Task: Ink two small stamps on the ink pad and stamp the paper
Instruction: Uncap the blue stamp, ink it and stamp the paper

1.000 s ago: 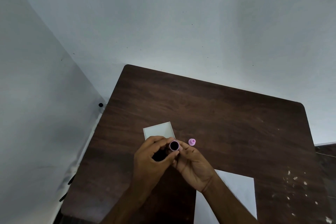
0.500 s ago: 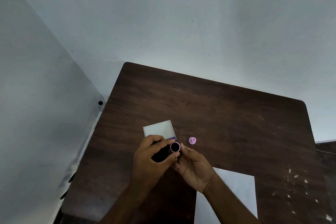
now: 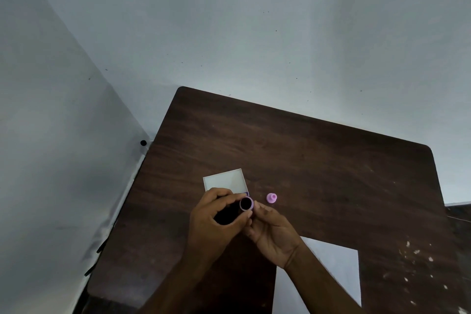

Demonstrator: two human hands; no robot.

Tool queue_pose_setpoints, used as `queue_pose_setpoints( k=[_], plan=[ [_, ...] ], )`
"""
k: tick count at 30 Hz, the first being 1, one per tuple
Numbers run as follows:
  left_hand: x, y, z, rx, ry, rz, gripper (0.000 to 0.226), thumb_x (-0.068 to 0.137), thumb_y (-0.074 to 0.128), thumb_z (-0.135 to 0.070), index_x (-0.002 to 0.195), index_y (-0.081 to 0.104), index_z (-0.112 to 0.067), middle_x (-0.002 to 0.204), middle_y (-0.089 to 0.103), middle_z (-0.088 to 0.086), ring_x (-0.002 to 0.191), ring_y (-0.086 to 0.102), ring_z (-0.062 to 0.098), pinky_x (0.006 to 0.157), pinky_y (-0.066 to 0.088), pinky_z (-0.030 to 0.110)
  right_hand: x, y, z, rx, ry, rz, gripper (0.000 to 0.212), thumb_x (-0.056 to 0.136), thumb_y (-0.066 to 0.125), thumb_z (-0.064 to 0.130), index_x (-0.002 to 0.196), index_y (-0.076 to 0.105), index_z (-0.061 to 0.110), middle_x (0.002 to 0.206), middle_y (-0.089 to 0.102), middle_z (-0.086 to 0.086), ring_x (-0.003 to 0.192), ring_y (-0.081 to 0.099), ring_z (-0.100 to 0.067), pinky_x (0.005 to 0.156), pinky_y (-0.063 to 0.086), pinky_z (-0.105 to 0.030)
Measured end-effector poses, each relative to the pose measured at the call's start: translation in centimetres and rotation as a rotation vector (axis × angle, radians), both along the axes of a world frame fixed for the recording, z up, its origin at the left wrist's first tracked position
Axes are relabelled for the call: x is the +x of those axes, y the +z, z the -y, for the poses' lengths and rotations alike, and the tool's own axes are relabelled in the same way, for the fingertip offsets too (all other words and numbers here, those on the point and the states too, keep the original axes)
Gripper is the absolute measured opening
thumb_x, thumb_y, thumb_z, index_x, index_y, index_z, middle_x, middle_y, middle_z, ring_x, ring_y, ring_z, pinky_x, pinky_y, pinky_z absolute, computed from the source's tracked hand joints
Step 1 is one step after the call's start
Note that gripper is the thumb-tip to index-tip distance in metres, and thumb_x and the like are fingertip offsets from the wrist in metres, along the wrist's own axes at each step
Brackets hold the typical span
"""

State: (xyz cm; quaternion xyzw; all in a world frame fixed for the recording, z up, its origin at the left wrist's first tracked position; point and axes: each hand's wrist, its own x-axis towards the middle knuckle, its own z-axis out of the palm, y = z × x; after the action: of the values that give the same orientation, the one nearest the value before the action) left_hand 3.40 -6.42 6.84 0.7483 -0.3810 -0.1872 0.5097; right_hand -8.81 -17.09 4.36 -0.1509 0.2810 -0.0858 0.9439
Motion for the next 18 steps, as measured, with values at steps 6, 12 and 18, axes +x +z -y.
queue_pose_setpoints(
  k=[6, 12, 18],
  plan=[
    [1.1, -5.0, -1.4, 0.348, -0.052, 0.060, 0.077, 0.068, 0.080, -0.048, 0.136, 0.050, -0.029, 0.132, 0.053, -0.004, 0.119, 0.048, 0.010, 0.101, 0.039, 0.024, -0.3, -1.5, 1.4, -0.634, 0.077, -0.658, 0.027, 0.078, 0.072, 0.026, 0.097, 0.075, 0.007, 0.078, 0.072, -0.008, 0.064, 0.062, -0.012, 0.060, 0.052, -0.025],
    [1.2, -9.8, -3.6, 0.652, -0.170, 0.220, 0.113, 0.059, 0.071, -0.070, 0.149, 0.026, -0.019, 0.154, 0.032, 0.002, 0.141, 0.029, 0.020, 0.111, 0.014, 0.028, 1.9, -3.7, -0.9, -1.306, 0.464, -0.895, 0.020, 0.087, 0.067, 0.031, 0.102, 0.071, 0.019, 0.095, 0.072, 0.004, 0.081, 0.062, 0.000, 0.075, 0.045, -0.013],
    [0.5, -10.4, -2.7, 0.640, -0.152, 0.304, 0.101, 0.058, 0.078, -0.061, 0.141, 0.043, -0.015, 0.145, 0.046, 0.007, 0.133, 0.043, 0.025, 0.109, 0.025, 0.034, 3.2, -5.7, -0.9, -1.508, 0.878, -0.870, 0.038, 0.093, 0.059, 0.025, 0.130, 0.052, 0.018, 0.134, 0.053, -0.007, 0.123, 0.049, -0.021, 0.107, 0.037, -0.033]
  ],
)
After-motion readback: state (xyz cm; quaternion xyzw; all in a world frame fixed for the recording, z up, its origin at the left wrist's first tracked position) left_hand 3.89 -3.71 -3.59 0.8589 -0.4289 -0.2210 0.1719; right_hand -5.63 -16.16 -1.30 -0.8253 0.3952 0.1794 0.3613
